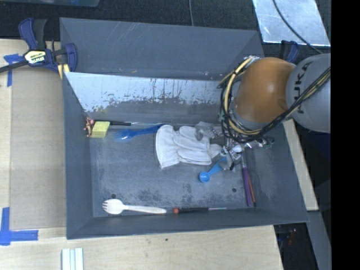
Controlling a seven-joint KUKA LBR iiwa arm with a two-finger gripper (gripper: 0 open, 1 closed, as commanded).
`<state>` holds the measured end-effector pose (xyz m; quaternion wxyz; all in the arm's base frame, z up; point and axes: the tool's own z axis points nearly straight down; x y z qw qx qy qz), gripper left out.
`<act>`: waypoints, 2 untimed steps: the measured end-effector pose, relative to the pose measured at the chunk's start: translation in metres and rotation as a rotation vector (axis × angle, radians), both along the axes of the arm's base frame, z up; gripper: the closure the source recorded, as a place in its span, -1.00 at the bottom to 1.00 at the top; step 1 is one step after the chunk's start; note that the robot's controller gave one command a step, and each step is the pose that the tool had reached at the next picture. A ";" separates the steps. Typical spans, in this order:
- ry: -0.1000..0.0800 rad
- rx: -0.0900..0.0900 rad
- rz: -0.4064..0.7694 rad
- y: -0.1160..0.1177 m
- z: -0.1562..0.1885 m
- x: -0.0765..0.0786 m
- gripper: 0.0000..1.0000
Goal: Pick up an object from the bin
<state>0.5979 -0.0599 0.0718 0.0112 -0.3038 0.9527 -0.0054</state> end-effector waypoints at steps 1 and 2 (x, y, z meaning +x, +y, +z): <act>-0.002 0.002 0.009 0.008 0.003 0.001 1.00; -0.002 0.002 0.010 0.009 0.003 0.001 1.00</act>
Offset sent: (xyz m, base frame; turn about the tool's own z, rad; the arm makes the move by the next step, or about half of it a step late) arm 0.0000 0.0000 0.0000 0.0000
